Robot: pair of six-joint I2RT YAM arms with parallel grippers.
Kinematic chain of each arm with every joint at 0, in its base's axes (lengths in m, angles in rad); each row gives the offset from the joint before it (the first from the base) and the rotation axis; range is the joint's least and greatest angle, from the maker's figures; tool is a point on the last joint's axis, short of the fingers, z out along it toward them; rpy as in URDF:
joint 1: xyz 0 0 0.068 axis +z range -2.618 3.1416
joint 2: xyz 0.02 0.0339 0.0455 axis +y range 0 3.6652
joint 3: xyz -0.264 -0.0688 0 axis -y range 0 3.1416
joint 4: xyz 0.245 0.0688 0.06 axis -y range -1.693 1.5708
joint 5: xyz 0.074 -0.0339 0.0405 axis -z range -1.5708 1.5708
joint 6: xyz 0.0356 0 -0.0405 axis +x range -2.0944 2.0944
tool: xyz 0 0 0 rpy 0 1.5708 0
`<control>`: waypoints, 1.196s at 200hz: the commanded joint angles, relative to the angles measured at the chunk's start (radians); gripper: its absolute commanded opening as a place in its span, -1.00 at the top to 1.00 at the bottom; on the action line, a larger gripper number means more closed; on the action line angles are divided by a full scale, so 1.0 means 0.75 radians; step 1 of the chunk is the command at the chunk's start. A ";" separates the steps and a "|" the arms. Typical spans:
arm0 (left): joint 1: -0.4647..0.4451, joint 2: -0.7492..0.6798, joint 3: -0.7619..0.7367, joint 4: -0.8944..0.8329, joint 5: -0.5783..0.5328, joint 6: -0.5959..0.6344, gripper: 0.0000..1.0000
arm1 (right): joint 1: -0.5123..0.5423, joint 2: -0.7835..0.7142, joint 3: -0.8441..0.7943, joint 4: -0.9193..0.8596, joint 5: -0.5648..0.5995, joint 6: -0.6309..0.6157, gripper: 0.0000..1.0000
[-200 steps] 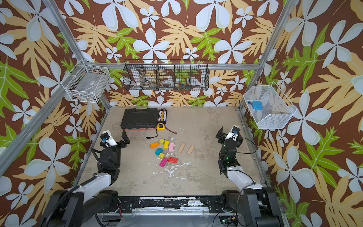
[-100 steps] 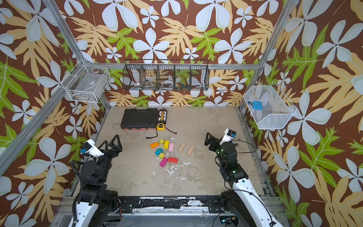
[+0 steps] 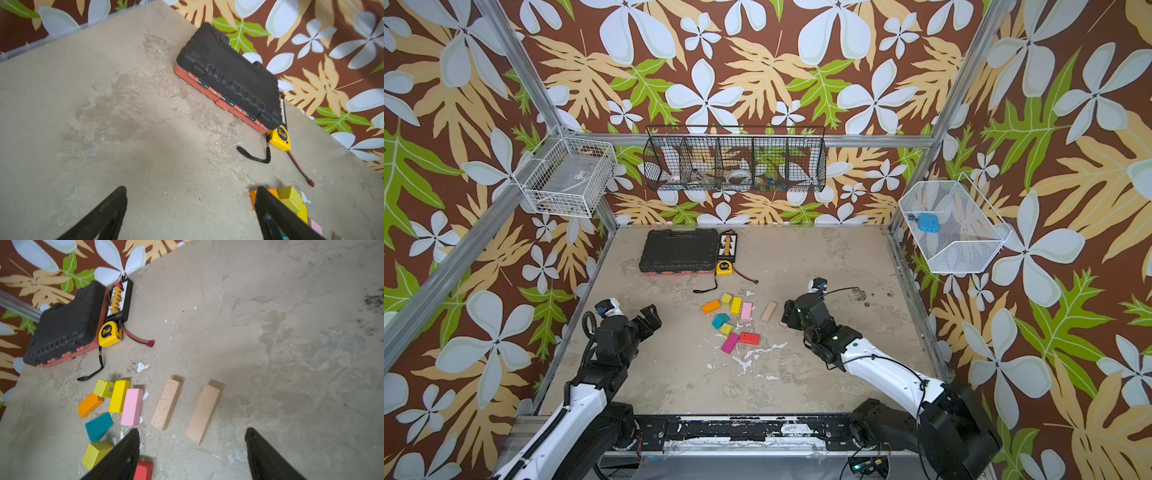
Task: Build the wood block tower
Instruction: 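Move the right gripper over the farther plain wood block while left arm hovers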
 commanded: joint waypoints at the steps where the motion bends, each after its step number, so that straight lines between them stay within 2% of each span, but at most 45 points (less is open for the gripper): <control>1: 0.000 0.075 0.066 -0.093 0.139 -0.002 -1.00 | 0.092 0.050 0.049 -0.157 0.132 0.013 -0.54; 19: -0.002 0.102 0.144 -0.294 0.108 -0.001 -1.00 | 0.139 0.030 0.027 -0.196 0.168 0.021 -0.56; 39: -0.008 0.056 0.082 -0.236 0.003 -0.070 -1.00 | 0.139 -0.024 -0.035 -0.197 0.196 0.030 -0.64; 69: -0.009 -0.078 0.015 -0.202 0.145 -0.046 -1.00 | 0.136 -0.045 -0.048 -0.258 0.258 0.028 -0.77; 90: -0.008 -0.249 -0.024 -0.239 0.175 -0.057 -1.00 | 0.128 -0.003 -0.022 -0.274 0.225 0.010 -0.76; 119: -0.008 -0.519 -0.071 -0.278 0.202 -0.056 -1.00 | 0.078 0.095 -0.005 -0.219 0.109 -0.023 -0.66; 143: -0.008 -0.637 -0.086 -0.303 0.207 -0.059 -1.00 | 0.030 0.219 0.026 -0.166 0.037 -0.046 -0.57; 167: -0.008 -0.620 -0.085 -0.295 0.221 -0.057 -1.00 | 0.030 0.350 0.110 -0.150 0.007 -0.088 -0.57; 187: -0.010 -0.561 -0.079 -0.277 0.234 -0.051 -1.00 | 0.030 0.436 0.176 -0.147 0.022 -0.088 -0.66; 239: -0.010 -0.528 -0.078 -0.254 0.265 -0.046 -1.00 | 0.017 0.659 0.355 -0.220 0.127 -0.079 -0.57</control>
